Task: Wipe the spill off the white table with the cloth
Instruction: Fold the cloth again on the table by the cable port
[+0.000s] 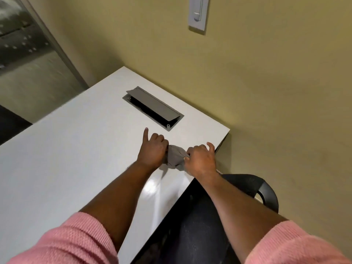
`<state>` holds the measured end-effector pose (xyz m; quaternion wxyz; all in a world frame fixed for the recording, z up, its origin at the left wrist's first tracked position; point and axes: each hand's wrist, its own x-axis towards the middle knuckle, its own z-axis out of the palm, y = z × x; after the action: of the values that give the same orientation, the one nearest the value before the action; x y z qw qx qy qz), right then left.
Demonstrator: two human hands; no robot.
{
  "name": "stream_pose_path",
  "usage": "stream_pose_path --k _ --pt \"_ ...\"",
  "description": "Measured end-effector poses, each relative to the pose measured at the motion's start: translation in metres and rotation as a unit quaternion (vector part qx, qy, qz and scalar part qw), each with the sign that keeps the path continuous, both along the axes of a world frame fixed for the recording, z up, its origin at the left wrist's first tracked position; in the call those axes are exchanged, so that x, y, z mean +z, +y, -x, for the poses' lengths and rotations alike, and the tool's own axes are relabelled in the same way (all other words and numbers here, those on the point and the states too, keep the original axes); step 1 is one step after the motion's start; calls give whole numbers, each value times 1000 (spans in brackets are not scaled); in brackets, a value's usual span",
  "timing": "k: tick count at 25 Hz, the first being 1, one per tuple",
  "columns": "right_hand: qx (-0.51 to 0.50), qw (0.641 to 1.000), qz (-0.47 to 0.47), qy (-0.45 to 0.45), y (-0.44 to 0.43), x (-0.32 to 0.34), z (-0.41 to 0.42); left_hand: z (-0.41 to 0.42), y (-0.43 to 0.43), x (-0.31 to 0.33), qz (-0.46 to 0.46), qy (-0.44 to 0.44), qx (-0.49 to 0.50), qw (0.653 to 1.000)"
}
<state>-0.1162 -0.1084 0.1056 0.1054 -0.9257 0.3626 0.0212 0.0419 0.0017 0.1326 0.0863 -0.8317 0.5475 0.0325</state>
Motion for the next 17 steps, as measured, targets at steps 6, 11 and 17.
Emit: stream_pose_path --k 6,11,17 --pt "-22 999 29 37 -84 -51 -19 -14 -95 -59 6 -8 7 1000" --pt "-59 997 12 39 -112 -79 -31 -8 -131 -97 35 23 37 998" --pt "0 995 -83 62 -106 -96 -37 11 -112 -144 -26 170 67 983"
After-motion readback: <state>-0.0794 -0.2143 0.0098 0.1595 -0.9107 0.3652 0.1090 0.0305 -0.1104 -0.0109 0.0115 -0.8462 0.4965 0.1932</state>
